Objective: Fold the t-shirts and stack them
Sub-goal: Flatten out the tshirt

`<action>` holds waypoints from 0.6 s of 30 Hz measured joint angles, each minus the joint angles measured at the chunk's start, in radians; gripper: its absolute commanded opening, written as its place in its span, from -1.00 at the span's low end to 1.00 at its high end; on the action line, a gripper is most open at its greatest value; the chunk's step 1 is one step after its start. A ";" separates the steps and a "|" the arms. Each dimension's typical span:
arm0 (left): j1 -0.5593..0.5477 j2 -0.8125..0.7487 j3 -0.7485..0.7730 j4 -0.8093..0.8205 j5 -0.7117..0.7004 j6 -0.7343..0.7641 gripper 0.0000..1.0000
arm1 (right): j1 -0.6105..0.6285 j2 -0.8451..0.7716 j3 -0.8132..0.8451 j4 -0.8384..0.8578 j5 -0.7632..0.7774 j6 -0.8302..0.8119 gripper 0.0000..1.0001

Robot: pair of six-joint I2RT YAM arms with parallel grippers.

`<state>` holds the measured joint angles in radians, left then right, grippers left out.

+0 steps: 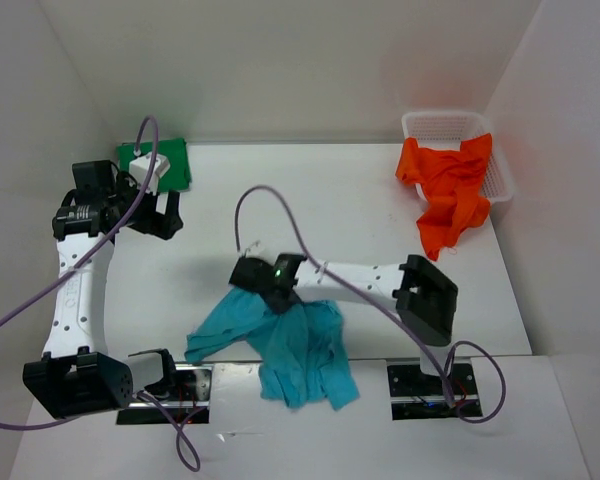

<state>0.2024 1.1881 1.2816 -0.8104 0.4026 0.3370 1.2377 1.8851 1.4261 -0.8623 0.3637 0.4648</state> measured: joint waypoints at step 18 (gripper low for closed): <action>-0.037 -0.014 -0.054 -0.044 0.020 0.068 1.00 | -0.211 -0.021 0.254 0.027 0.095 -0.161 1.00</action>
<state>0.1650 1.1736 1.2274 -0.8543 0.4225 0.4053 1.0271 1.8641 1.6798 -0.8356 0.4591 0.3042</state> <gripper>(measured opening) 1.001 0.999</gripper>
